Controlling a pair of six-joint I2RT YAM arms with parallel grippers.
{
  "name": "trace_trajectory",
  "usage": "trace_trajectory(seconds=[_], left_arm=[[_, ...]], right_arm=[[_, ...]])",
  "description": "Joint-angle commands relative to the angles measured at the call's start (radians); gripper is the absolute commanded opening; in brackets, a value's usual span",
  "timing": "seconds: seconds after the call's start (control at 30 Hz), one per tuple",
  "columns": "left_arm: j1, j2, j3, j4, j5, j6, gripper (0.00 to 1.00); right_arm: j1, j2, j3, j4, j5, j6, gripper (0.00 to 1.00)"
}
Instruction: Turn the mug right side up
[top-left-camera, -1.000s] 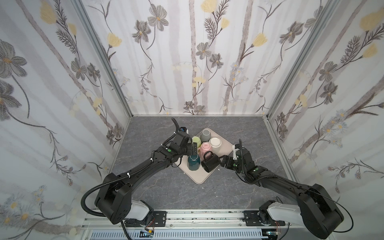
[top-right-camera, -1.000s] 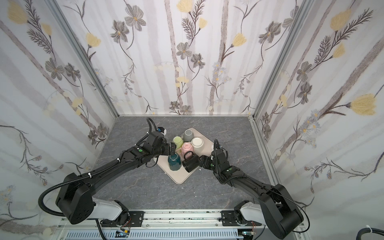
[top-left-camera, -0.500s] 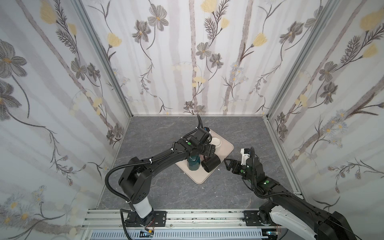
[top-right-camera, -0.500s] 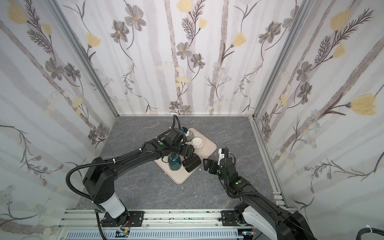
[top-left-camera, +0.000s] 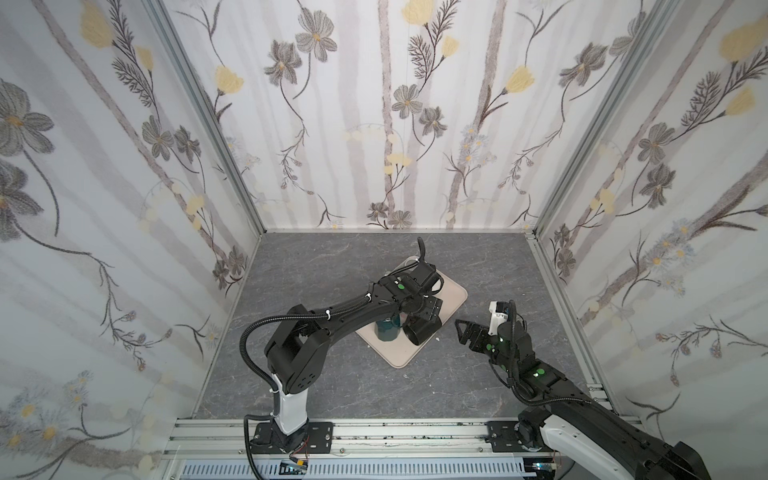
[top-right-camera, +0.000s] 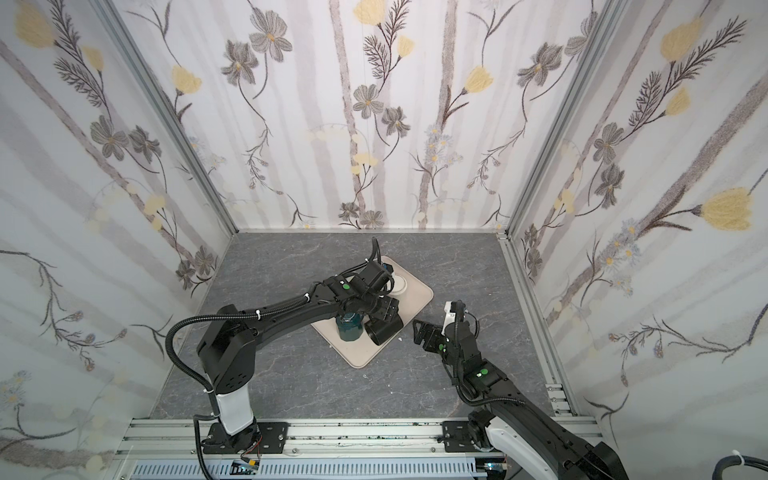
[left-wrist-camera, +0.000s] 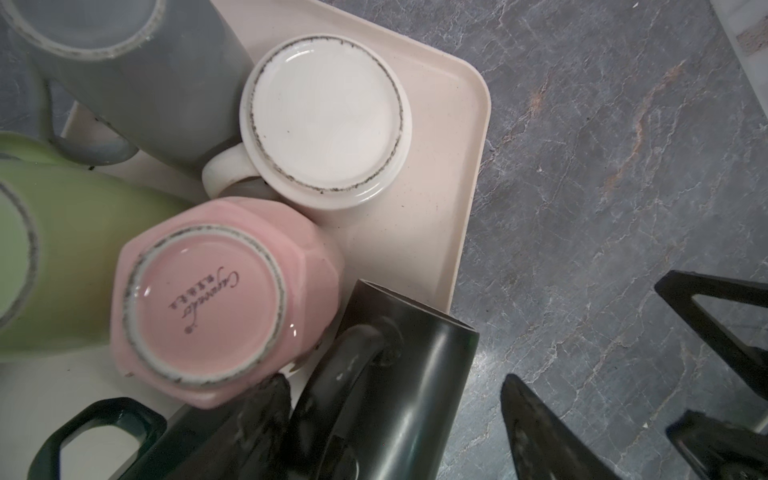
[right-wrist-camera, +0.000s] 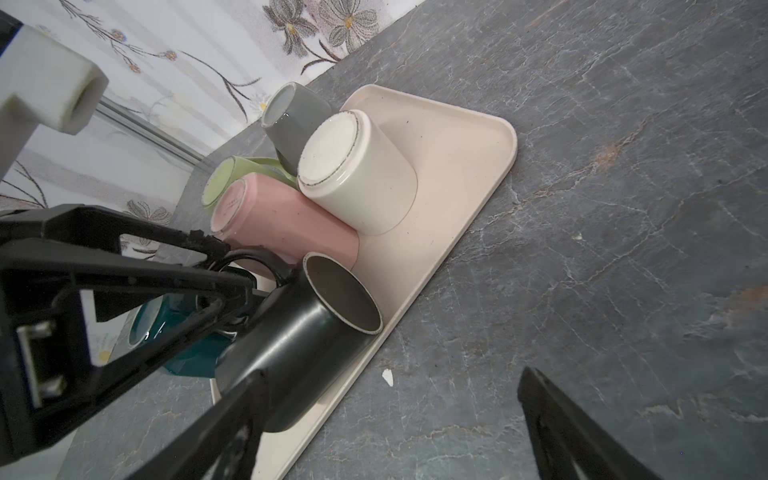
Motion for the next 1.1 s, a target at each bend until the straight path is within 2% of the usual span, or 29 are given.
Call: trace_trajectory(seconds=[0.0,0.13,0.2,0.5,0.73,0.97,1.07], left_arm=[[-0.008,0.011,0.012,-0.036,-0.041,0.005,0.77],[-0.015,0.019,0.015,-0.036,-0.057,-0.001,0.71],[-0.016,0.029,0.018,-0.042,-0.061,-0.003,0.63],[-0.016,0.074,0.051,-0.068,-0.105,-0.006,0.52],[-0.018,0.124,0.114,-0.114,-0.151,-0.004,0.31],[-0.018,0.144,0.128,-0.12,-0.18,-0.005,0.31],[-0.018,0.169,0.158,-0.14,-0.188,0.0,0.37]], right_arm=[[-0.001,-0.006,-0.009,-0.001,0.032,-0.005,0.94],[-0.002,-0.022,-0.018,-0.009,0.04,-0.001,0.94],[-0.004,-0.03,-0.023,-0.012,0.045,0.001,0.94],[-0.01,-0.05,-0.035,-0.018,0.053,0.007,0.94],[-0.014,-0.05,-0.037,-0.025,0.053,0.011,0.94],[-0.017,-0.053,-0.045,-0.027,0.056,0.014,0.94],[-0.019,-0.052,-0.046,-0.027,0.054,0.015,0.94]])
